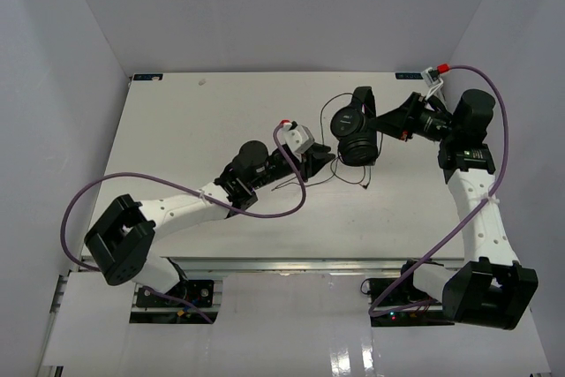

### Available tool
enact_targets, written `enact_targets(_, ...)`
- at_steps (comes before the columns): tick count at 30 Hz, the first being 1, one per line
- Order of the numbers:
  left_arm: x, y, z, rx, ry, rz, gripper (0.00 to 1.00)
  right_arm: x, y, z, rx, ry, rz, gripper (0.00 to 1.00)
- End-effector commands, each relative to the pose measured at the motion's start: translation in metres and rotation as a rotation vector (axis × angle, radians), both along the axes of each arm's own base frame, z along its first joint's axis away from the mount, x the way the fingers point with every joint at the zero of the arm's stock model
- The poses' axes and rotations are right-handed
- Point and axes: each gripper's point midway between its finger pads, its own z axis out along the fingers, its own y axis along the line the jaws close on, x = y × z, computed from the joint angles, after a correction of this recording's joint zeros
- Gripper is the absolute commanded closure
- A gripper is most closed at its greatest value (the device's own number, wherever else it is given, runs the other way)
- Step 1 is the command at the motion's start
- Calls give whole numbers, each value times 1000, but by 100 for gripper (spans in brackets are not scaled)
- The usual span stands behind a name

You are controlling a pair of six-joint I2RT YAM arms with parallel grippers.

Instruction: Wrap the headphones

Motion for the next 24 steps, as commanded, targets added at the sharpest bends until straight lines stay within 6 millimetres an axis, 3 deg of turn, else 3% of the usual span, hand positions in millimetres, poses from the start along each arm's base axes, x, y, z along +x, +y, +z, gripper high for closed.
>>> enact_targets(1, -11, -11, 0, -25, 1, -59, 62, -2, 0, 15, 32, -21, 17, 92)
enact_targets(12, -15, -7, -35, 29, 39, -58, 61, 8, -14, 29, 73, 3, -37, 92)
enact_targets(24, -14, -10, -53, 60, 65, -50, 61, 17, -25, 30, 98, 27, -84, 92)
